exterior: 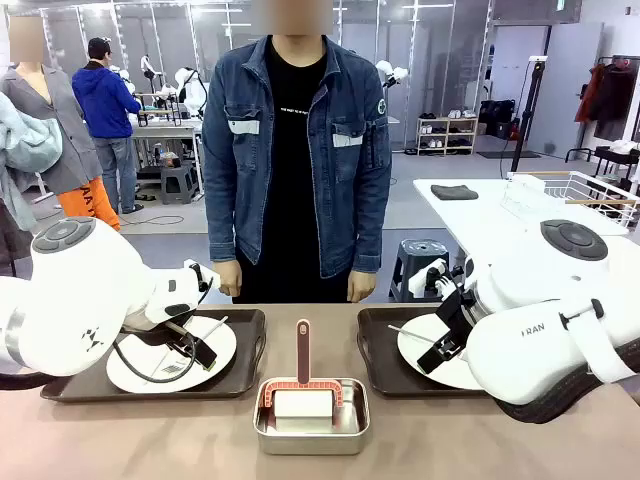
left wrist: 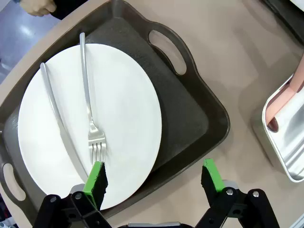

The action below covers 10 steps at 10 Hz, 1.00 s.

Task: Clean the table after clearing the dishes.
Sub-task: When the left (or right) Handle tray is removed, use the left hand (or right hand) to clean the left (or right) side of the table with the Lint Roller.

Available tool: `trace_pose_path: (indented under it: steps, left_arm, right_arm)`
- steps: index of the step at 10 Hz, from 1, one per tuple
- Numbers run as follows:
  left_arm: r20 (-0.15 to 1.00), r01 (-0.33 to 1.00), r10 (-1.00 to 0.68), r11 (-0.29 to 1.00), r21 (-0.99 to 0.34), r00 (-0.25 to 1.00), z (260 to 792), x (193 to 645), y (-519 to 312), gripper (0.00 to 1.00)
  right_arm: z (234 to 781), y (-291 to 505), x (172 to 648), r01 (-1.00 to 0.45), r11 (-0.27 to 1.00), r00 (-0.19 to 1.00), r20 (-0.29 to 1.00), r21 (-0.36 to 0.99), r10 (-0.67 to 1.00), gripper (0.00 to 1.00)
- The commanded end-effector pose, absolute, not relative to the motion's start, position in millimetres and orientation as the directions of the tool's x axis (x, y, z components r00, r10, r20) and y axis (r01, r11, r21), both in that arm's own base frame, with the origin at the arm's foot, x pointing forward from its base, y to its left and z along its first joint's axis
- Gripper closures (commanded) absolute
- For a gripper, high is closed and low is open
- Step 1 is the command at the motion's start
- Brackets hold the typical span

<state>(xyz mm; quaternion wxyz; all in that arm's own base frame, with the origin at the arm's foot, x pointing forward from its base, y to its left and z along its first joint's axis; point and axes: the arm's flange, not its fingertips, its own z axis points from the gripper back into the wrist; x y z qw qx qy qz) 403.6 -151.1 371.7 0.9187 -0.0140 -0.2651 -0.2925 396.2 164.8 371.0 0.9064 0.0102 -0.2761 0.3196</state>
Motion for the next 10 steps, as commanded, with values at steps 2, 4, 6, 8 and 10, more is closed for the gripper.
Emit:
trace_pose_path:
  steps: [2, 4, 6, 8, 10]
  left_arm:
    - [0.495, 0.545, -0.53, 0.828, 0.129, 0.688, 372, 404, -151, 0.0]
    - [0.495, 0.545, -0.53, 0.828, 0.129, 0.688, 372, 404, -151, 0.0]
    - [0.495, 0.545, -0.53, 0.828, 0.129, 0.688, 372, 404, -151, 0.0]
    - [0.495, 0.545, -0.53, 0.828, 0.129, 0.688, 372, 404, -151, 0.0]
    - [0.461, 0.559, -0.563, 0.813, 0.16, 0.686, 387, 408, -150, 0.0]
  right_arm:
    - [372, 165, 396, -0.585, 0.796, 0.643, 0.508, -0.158, 0.573, 0.0]
    - [372, 165, 396, -0.585, 0.796, 0.643, 0.508, -0.158, 0.573, 0.0]
    - [372, 165, 396, -0.585, 0.796, 0.643, 0.508, -0.158, 0.573, 0.0]
    - [372, 165, 396, -0.585, 0.796, 0.643, 0.508, -0.158, 0.573, 0.0]
    - [371, 164, 397, -0.585, 0.795, 0.643, 0.507, -0.159, 0.574, 0.0]
